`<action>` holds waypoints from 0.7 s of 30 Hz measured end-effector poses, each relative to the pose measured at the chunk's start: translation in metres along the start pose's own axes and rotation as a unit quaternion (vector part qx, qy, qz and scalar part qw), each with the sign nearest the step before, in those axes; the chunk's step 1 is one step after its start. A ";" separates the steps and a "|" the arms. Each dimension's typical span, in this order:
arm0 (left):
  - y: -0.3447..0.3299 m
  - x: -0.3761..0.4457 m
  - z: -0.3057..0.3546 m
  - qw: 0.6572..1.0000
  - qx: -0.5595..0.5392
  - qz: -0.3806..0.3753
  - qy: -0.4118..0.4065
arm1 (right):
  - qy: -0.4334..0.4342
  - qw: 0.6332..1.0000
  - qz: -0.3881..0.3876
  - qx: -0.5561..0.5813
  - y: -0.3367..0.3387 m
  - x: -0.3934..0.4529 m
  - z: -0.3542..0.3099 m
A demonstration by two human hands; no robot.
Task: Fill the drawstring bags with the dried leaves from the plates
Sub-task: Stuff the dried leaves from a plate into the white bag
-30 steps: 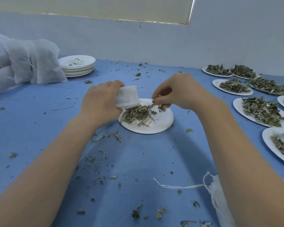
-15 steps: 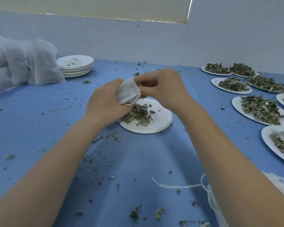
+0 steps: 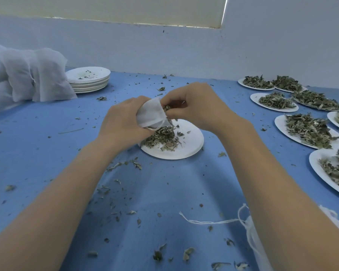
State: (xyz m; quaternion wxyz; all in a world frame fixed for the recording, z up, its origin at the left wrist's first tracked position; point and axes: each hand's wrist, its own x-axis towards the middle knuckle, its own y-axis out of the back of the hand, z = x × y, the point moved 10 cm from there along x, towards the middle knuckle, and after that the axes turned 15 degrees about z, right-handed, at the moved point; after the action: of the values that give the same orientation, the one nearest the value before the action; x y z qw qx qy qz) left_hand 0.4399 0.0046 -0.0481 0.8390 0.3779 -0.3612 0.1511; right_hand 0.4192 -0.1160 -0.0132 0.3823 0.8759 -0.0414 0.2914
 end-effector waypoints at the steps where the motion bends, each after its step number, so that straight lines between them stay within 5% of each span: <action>1: -0.001 -0.001 0.001 1.000 -0.008 0.000 0.008 | 0.009 1.000 0.006 -0.005 -0.002 0.000 -0.002; 9: -0.007 -0.001 -0.002 0.994 -0.087 -0.022 0.055 | -0.020 0.998 0.062 0.012 -0.006 0.003 -0.002; 14: -0.010 -0.004 0.001 0.993 -0.098 -0.031 0.062 | -0.018 0.993 0.069 -0.099 -0.007 0.008 0.002; 21: 0.000 0.001 0.005 0.998 -0.055 -0.019 0.016 | -0.043 0.993 -0.108 0.033 -0.029 -0.007 -0.003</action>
State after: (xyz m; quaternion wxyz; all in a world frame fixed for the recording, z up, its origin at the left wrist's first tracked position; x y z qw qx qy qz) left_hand 0.4378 0.0009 -0.0444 0.8668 0.3355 -0.3485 0.1209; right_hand 0.4209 -0.0948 -0.0337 0.3801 0.8993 0.0464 0.2115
